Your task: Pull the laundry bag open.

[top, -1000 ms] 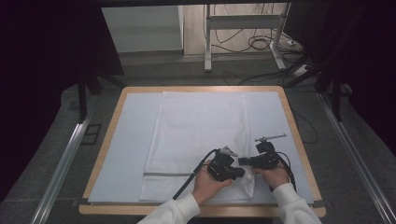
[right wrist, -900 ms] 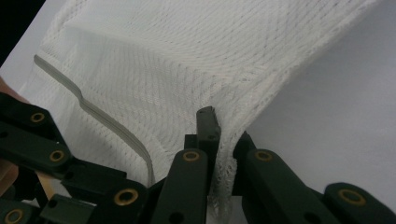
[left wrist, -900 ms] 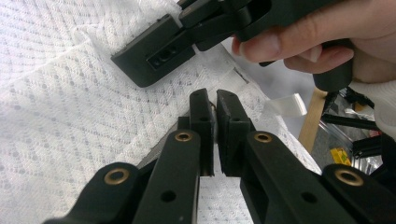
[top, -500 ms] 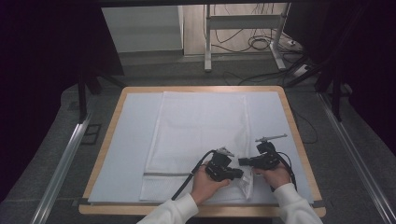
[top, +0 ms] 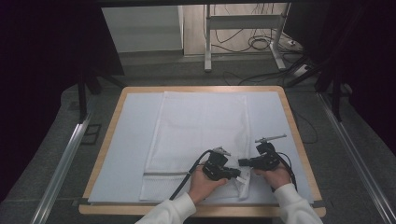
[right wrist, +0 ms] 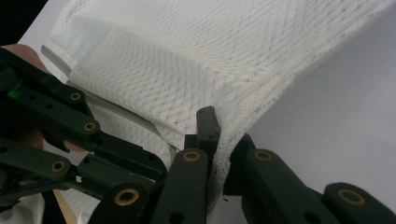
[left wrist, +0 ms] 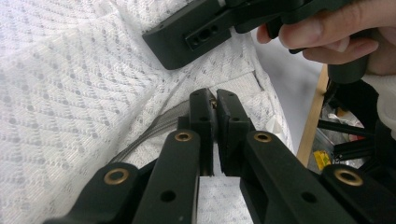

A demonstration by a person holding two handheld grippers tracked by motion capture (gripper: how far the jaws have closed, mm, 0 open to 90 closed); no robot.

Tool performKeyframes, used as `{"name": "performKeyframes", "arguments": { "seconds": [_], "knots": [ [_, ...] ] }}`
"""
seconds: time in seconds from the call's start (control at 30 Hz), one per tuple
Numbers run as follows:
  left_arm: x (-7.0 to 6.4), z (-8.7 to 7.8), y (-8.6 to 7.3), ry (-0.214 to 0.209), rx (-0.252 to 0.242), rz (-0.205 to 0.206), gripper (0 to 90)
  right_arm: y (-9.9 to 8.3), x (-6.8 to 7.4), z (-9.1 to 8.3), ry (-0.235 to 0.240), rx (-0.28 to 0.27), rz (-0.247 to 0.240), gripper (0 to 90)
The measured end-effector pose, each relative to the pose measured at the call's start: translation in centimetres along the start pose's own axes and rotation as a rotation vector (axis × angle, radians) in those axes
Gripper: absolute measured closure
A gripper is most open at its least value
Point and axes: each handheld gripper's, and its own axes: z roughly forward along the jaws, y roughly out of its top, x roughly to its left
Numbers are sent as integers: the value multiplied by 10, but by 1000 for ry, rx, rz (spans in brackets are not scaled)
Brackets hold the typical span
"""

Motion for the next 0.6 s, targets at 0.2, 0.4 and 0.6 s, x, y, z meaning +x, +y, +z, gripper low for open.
{"name": "performKeyframes", "arguments": {
  "seconds": [0.2, 0.4, 0.6],
  "knots": [
    [4, -1, -1, 9, 4, -9, 866, -1, 0, 0, 2, 5, -6, 877],
    [8, -3, -3, -9, -6, -30, 866, -1, 0, -1, 8, 5, -9, 877],
    [9, -2, -3, 1, -3, -29, 866, -1, 0, 0, 5, 10, -13, 877]
  ]
}}
